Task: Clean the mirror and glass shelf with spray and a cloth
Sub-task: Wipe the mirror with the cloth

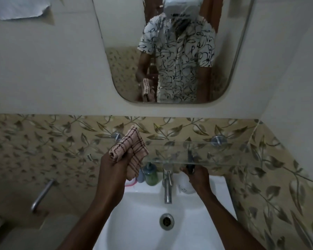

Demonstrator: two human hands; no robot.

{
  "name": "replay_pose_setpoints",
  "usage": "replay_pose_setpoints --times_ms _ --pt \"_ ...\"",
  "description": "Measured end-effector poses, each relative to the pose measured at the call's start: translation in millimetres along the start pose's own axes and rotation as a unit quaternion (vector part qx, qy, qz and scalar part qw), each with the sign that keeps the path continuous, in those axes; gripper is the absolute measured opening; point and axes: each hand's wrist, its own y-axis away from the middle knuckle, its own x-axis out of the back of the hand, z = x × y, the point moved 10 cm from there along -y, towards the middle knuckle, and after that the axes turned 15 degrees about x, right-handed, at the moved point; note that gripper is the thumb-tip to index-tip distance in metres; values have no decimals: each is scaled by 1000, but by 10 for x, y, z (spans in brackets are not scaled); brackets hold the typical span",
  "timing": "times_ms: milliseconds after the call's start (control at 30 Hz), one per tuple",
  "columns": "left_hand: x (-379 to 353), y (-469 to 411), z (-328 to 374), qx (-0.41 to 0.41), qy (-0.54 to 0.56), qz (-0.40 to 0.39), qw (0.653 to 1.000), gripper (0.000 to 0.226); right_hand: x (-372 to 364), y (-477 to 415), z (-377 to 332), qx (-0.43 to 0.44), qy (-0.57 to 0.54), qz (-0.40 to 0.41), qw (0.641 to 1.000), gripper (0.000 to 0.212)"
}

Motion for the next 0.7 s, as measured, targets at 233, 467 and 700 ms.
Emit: replay_pose_setpoints --times_ms 233,467,700 --pt "-234 -15 -99 35 38 -5 999 40 11 88 -126 22 -1 -23 999 53" --pt "-428 -31 -288 175 193 -7 966 29 537 970 -431 -132 -50 93 986 16" --pt "-770 58 -250 172 147 -56 972 29 -41 875 -1840 -180 -527 -2 831 24"
